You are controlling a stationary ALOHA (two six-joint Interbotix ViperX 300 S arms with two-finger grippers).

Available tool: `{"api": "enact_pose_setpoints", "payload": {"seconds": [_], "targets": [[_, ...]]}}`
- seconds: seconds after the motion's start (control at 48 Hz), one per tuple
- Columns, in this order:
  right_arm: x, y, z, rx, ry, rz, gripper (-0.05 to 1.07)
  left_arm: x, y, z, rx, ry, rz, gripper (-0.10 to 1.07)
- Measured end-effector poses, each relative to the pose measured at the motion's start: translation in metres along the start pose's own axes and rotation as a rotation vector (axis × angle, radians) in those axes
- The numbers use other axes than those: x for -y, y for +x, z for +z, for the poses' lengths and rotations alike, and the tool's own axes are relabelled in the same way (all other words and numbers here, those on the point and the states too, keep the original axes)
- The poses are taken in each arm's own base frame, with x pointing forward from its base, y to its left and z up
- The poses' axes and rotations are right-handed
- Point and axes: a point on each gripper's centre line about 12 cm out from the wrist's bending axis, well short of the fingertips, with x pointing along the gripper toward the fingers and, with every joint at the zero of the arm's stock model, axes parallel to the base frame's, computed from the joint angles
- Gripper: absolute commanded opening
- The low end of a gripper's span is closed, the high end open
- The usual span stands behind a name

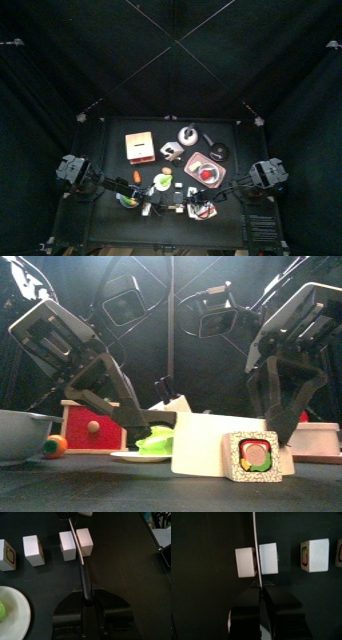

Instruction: Cut sushi roll

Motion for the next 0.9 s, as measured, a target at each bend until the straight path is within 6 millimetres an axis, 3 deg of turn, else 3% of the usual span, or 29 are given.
{"api": "enact_pose_setpoints", "payload": {"seconds": [0.646,0.896], "targets": [[-0.025,-0.001,0.001,0.014,-0.013,0.049,0.31,0.02,0.003,-0.004,-0.007,-0.016,-0.031,0.44],[-0.026,-0.008,0.006,0.019,-0.022,0.048,0.32,0.023,-0.01,0.013,0.04,-0.011,-0.04,0.44]]}}
